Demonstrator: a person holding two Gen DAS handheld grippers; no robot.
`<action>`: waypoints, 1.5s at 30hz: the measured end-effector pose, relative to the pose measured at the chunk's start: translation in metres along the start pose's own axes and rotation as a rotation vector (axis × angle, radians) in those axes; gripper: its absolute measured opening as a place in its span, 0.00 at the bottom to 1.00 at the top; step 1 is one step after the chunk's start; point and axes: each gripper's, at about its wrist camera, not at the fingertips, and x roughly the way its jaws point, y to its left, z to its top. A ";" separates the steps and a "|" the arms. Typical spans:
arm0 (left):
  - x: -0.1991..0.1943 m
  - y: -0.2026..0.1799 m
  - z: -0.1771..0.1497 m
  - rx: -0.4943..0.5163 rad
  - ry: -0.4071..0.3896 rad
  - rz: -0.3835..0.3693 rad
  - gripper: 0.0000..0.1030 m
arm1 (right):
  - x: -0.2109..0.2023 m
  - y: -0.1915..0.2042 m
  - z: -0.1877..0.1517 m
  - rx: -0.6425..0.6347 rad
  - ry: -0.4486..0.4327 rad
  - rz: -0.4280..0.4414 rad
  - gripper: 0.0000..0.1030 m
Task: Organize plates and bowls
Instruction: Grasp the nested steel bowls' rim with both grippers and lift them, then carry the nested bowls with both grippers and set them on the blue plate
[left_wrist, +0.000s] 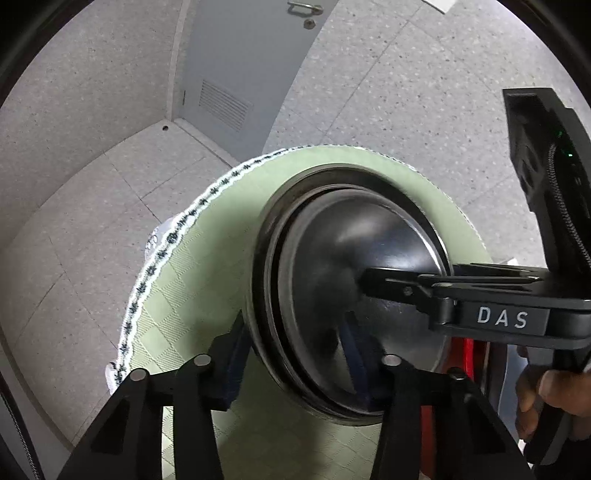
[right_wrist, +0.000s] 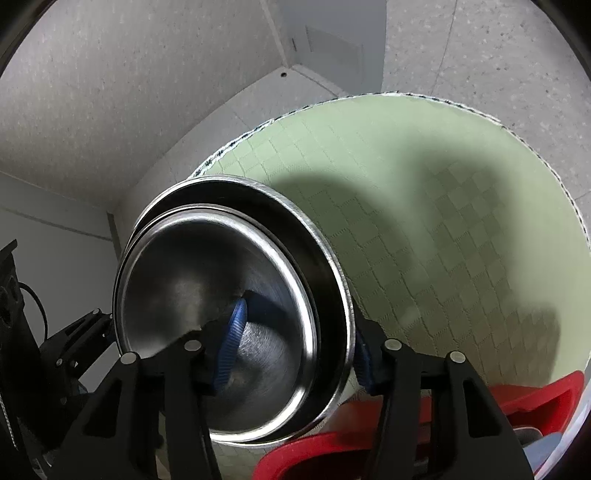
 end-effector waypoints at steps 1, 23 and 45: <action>-0.001 -0.001 0.000 0.001 -0.007 0.001 0.38 | -0.002 0.000 -0.001 0.004 -0.009 0.003 0.48; -0.106 -0.013 -0.007 -0.024 -0.204 -0.022 0.36 | -0.085 0.027 -0.006 -0.033 -0.184 0.106 0.46; -0.113 -0.124 -0.055 0.175 -0.020 -0.178 0.36 | -0.170 -0.058 -0.117 0.131 -0.211 -0.023 0.45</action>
